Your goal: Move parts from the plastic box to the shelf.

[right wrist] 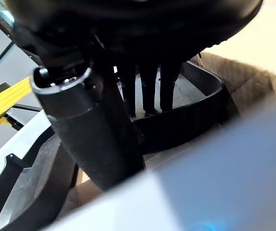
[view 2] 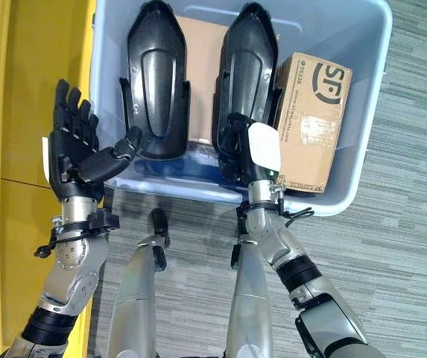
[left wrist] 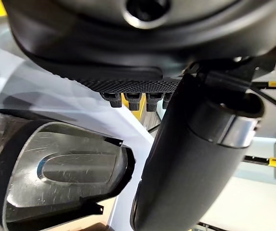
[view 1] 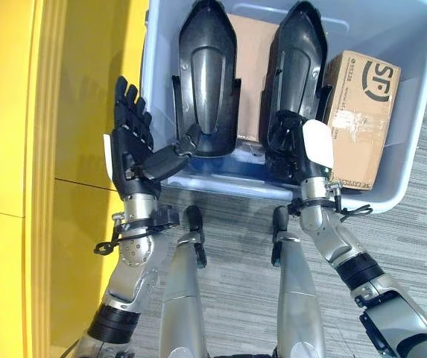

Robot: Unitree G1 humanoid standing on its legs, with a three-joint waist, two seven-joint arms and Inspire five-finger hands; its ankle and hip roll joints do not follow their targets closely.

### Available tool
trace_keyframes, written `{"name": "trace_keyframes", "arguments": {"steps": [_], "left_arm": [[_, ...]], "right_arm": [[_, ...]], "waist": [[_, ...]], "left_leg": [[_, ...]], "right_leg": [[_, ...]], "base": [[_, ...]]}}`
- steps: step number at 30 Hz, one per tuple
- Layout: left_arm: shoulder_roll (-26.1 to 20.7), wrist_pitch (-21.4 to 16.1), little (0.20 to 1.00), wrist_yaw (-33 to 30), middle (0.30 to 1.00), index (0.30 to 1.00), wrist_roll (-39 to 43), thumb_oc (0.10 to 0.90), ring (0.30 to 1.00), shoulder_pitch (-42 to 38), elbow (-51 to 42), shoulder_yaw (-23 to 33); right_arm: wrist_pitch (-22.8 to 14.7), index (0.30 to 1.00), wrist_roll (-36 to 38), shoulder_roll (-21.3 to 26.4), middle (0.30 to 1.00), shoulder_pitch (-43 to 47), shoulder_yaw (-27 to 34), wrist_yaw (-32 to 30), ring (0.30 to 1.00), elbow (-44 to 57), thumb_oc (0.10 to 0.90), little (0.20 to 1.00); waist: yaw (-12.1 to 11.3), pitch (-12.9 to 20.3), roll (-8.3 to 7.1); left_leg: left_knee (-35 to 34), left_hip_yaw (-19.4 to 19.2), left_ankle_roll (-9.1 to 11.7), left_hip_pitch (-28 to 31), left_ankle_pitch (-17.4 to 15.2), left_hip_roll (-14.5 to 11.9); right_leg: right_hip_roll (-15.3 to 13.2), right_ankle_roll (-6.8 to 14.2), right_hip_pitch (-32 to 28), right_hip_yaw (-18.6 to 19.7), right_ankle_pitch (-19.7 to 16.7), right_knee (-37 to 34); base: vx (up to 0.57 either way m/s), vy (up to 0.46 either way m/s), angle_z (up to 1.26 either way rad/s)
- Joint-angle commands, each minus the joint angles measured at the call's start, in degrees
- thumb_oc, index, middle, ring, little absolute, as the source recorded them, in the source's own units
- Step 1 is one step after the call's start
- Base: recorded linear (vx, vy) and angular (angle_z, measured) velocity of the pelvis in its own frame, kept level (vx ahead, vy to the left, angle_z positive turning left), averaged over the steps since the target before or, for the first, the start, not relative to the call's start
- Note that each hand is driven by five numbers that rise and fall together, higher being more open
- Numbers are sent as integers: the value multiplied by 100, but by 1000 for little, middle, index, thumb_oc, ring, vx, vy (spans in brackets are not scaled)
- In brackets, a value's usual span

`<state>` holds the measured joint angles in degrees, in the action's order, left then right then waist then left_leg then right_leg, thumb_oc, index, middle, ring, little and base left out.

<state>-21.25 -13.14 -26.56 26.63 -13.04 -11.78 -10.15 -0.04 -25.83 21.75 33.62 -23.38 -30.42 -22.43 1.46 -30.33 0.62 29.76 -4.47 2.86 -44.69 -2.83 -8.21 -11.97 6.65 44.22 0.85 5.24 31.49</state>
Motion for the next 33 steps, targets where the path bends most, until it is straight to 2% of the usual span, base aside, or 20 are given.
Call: {"name": "trace_keyframes", "arguments": {"steps": [1,3,4,9,16,21,23,24,27,31,33], "left_arm": [[-91,-460,1000,187,1000,1000,-208,900,1000,-184,-679,110],[-97,-459,1000,206,1000,1000,-204,900,1000,-187,-645,115],[-83,-451,1000,263,1000,1000,-169,900,1000,-174,-594,111],[-101,-448,1000,440,1000,1000,-109,900,1000,-51,-485,153],[-174,-390,1000,658,1000,1000,-62,900,1000,395,-447,477],[-159,-291,1000,848,1000,1000,23,900,1000,727,-345,657],[-151,-294,1000,886,1000,1000,62,900,1000,776,-320,667],[-172,-250,1000,1004,1000,1000,34,900,1000,885,-283,735],[-155,-201,1000,1074,1000,1000,25,900,1000,1067,-279,836],[-152,-149,1000,1136,1000,1000,-12,900,1000,1171,-254,910],[-179,-112,1000,1215,1000,1000,-98,900,1000,1307,-230,1027]], "right_arm": [[-116,300,30,34,300,-389,-85,663,300,339,400,300],[-136,300,15,65,300,-446,-52,686,300,457,400,300],[-182,300,-36,154,300,-527,1,715,300,694,400,300],[-354,300,-84,400,300,-843,232,817,300,1367,400,300],[-566,300,675,524,300,-1546,966,954,300,2172,400,300],[-722,300,930,641,300,-1812,1567,927,300,2772,400,300],[-726,300,981,650,300,-1851,1607,951,300,2776,400,300],[-756,300,1034,726,300,-1890,1751,1050,300,2948,400,300],[-825,300,1116,772,300,-1999,1993,1114,300,3227,400,300],[-869,300,1127,860,300,-1998,2130,1192,300,3439,400,300],[-955,300,1140,970,300,-2135,2390,1254,300,3698,400,300]], "waist": [[-54,54,197],[-53,54,178],[-39,98,136],[-34,447,5],[-29,1091,-88],[6,1560,-124],[-1,1650,-117],[5,1840,-135],[8,2094,-139],[15,2281,-170],[67,2433,-186]], "left_leg": [[-376,-81,0,348,-30,-220],[-497,-83,7,547,7,-221],[-630,-99,18,808,38,-226],[-1174,-112,102,1633,183,-272],[-1893,-222,203,2544,392,-256],[-2373,-273,251,3089,537,-260],[-2460,-282,252,3143,593,-261],[-2652,-304,269,3298,656,-290],[-3113,-369,290,3598,827,-297],[-3396,-514,316,3885,918,-365],[-3455,-606,329,4034,900,-433]], "right_leg": [[-19,-129,-1315,-266,616,-379],[-14,-106,-1520,-272,556,-534],[-20,-69,-1812,-297,503,-726],[-51,53,-2684,-396,316,-1504],[-133,181,-3617,-527,59,-2331],[-157,244,-4049,-572,-51,-2664],[-157,246,-4088,-571,-96,-2728],[-140,265,-4190,-597,-138,-2830],[-110,302,-4333,-593,-206,-2987],[-95,334,-4453,-537,-271,-3121],[-66,336,-4515,-455,-260,-3161]], "base": [[-59,12,-3],[-13,1,-1],[60,-10,-6],[98,-38,-4],[94,-33,-2],[61,-45,4],[39,-31,2],[58,-42,0],[56,-35,-4],[29,-27,-5],[27,-50,-19]]}}
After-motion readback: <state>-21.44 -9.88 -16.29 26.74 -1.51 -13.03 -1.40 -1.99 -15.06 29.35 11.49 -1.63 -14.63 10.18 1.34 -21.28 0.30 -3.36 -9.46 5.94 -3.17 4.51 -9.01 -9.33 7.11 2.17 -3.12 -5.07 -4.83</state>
